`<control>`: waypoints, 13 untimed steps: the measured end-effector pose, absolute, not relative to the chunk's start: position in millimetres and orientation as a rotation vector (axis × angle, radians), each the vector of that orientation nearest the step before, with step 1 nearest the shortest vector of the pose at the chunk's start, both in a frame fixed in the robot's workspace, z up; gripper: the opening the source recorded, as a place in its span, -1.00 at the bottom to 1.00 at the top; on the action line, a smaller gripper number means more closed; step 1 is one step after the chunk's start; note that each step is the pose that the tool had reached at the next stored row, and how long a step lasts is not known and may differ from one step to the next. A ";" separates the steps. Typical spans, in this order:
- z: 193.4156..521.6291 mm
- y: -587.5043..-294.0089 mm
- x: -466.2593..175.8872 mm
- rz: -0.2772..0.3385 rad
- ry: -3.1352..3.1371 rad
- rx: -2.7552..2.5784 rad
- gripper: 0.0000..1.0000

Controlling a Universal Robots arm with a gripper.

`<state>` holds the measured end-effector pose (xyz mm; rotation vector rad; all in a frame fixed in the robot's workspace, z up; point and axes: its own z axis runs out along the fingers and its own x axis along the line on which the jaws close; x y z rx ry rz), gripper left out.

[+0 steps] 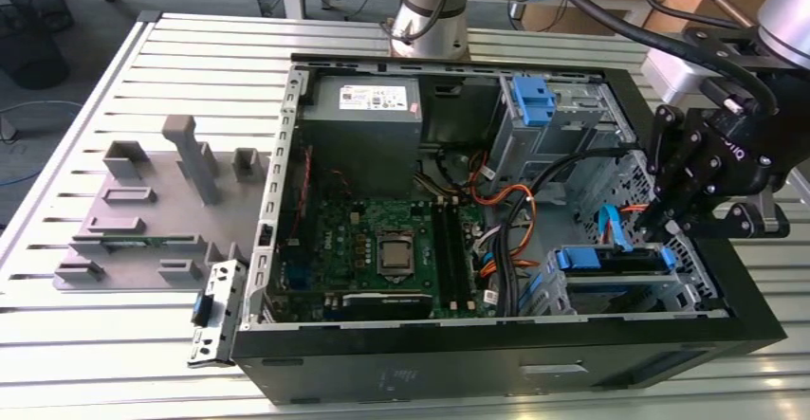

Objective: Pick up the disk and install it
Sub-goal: 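Insert the second disk wire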

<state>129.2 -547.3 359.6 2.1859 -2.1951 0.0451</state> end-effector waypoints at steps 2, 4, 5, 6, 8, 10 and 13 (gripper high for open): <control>359.5 -547.3 129.4 0.045 -2.195 2.186 -0.53; 359.5 -547.3 129.4 0.045 -2.195 2.186 -0.53; 359.5 -547.3 129.4 0.045 -2.195 2.186 -0.53; 359.5 -547.3 129.4 0.045 -2.195 2.186 -0.53; 359.6 -547.3 129.4 0.045 -2.195 2.186 -0.53; 359.6 -547.3 129.6 0.045 -2.195 2.186 -0.53; 359.5 -547.4 131.8 0.045 -2.195 2.186 -0.53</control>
